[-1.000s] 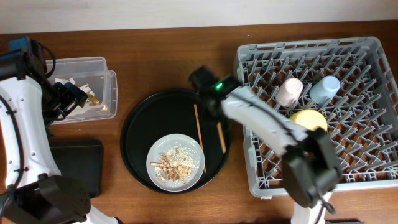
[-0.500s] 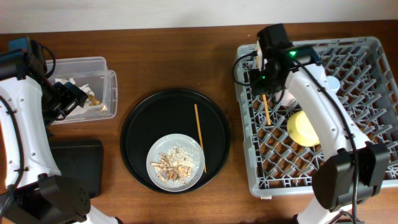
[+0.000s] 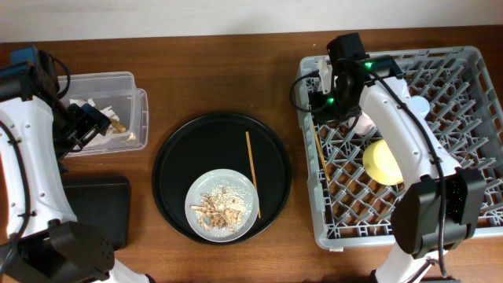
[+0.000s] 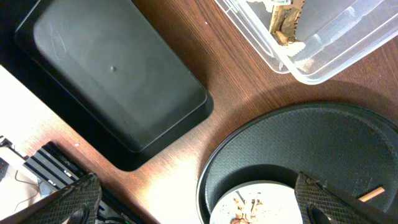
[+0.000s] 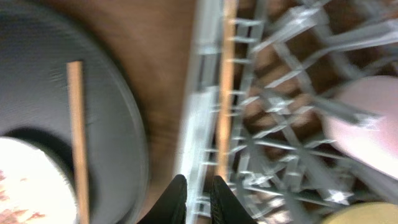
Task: Sort waste into correct bins and load items into the dishwasher rack
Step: 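Carry the chopstick with the right gripper and drop it in the rack, then return the right gripper to the tray and grasp the second chopstick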
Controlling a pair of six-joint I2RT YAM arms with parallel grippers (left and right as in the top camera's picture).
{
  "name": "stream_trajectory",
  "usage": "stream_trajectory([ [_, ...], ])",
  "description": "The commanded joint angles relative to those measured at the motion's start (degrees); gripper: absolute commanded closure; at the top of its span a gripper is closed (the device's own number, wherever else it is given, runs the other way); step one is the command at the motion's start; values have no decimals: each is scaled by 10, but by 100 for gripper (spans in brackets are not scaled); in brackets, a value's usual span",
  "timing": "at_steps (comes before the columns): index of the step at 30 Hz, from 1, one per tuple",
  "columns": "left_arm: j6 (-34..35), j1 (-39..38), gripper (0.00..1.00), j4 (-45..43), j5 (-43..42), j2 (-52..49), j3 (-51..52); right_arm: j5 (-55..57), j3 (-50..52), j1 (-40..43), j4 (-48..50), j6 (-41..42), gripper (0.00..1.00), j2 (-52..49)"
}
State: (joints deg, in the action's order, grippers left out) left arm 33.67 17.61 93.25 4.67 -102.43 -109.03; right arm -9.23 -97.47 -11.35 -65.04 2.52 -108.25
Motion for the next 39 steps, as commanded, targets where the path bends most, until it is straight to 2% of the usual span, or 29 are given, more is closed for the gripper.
stream_trajectory([
  [1, 4, 2, 1, 1, 1, 6, -6, -127, 5, -21, -3, -6, 84, -5],
  [6, 4, 2, 1, 1, 1, 6, -6, -109, 8, -103, 11, 8, 68, -14],
  [9, 4, 2, 1, 0, 1, 6, -6, 18, 30, -164, 59, 126, 65, -26],
  [12, 4, 2, 1, 1, 1, 6, -6, 66, 65, -206, 117, 191, 65, -39],
  [17, 4, 2, 1, 0, 1, 6, -6, 72, 111, -253, 209, 212, 66, -67],
  [30, 4, 2, 1, 1, 1, 6, -6, 86, 118, -278, 220, 239, 67, -149],
  [31, 4, 2, 1, 1, 1, 6, -6, 86, 118, -281, 220, 239, 69, -149],
  [37, 4, 2, 1, 0, 1, 6, -6, 86, 116, -291, 215, 255, 96, -149],
  [39, 4, 2, 1, 1, 1, 6, -6, 87, 107, -289, 196, 261, 96, -148],
])
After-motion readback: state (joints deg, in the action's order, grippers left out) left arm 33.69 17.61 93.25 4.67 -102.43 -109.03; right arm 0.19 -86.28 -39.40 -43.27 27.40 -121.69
